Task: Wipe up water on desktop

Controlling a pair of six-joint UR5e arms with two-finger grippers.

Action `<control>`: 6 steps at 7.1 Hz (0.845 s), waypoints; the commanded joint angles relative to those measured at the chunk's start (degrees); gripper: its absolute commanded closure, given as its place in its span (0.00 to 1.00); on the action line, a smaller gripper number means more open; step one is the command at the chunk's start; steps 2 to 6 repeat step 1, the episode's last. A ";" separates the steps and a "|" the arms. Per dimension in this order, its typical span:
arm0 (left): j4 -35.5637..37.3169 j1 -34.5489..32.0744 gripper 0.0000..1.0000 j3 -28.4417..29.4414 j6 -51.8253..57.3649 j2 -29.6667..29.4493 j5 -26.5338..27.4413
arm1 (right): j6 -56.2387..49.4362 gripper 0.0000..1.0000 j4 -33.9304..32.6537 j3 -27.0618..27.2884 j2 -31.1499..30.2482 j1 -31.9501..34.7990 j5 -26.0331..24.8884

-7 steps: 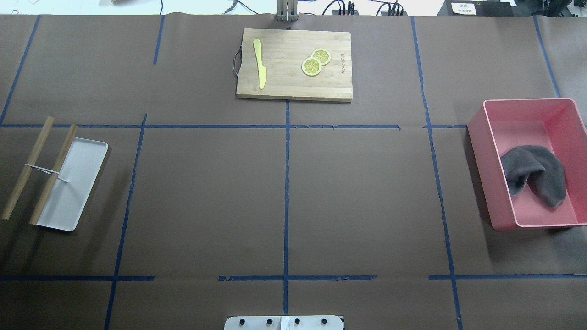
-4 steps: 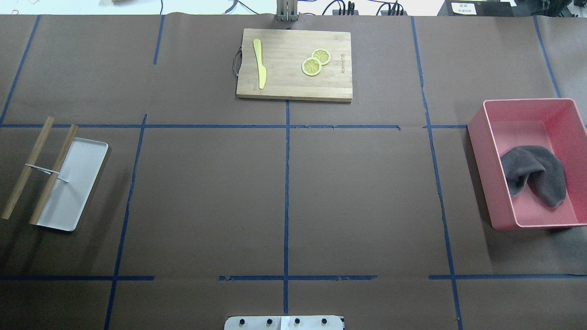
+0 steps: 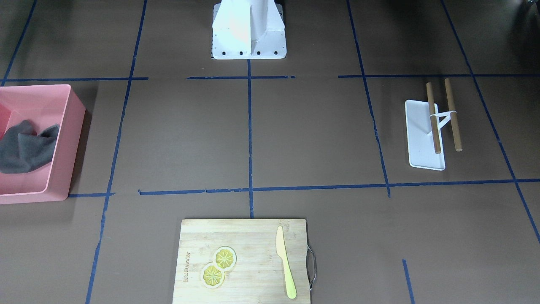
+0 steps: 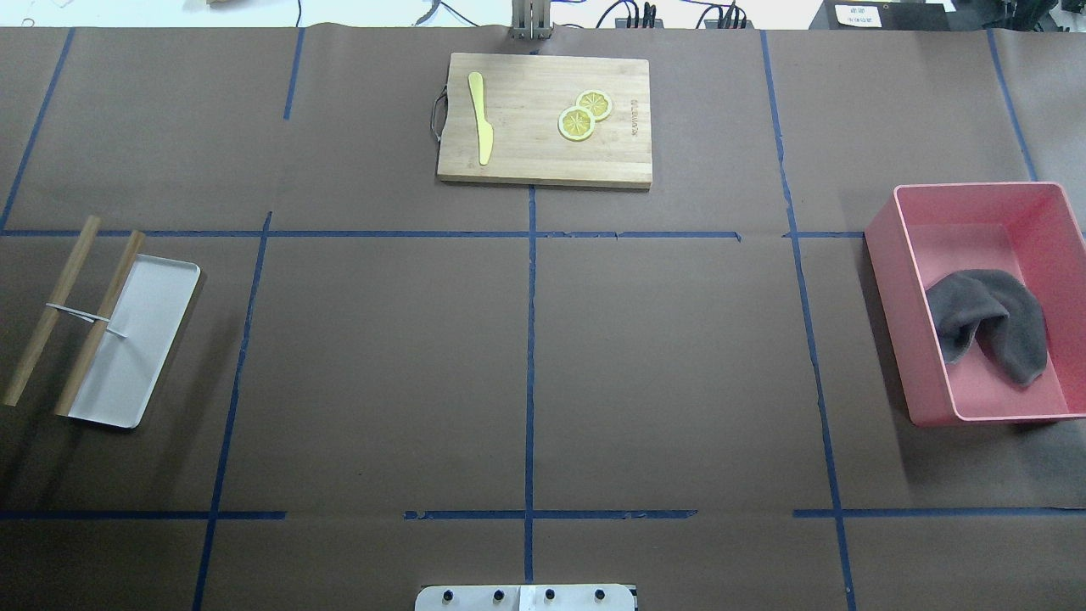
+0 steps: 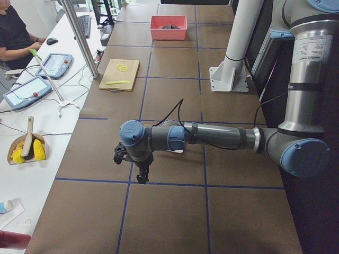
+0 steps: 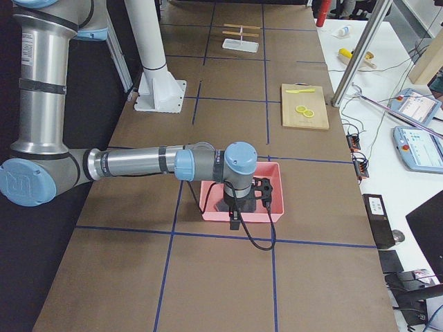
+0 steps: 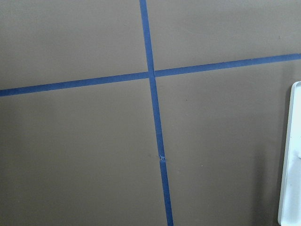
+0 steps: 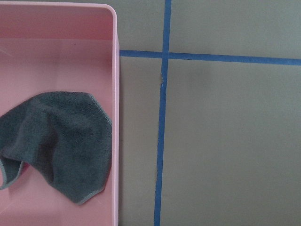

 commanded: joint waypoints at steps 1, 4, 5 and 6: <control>0.00 0.01 0.00 -0.23 0.00 -0.15 0.07 | 0.00 0.00 0.00 0.02 0.04 0.00 0.35; 0.00 0.01 0.00 -0.23 0.00 -0.15 0.07 | 0.00 0.00 0.00 0.02 0.04 0.00 0.35; 0.00 0.01 0.00 -0.23 0.00 -0.15 0.07 | 0.00 0.00 0.00 0.02 0.04 0.00 0.35; 0.00 0.01 0.00 -0.23 0.00 -0.15 0.07 | 0.00 0.00 0.00 0.02 0.04 0.00 0.35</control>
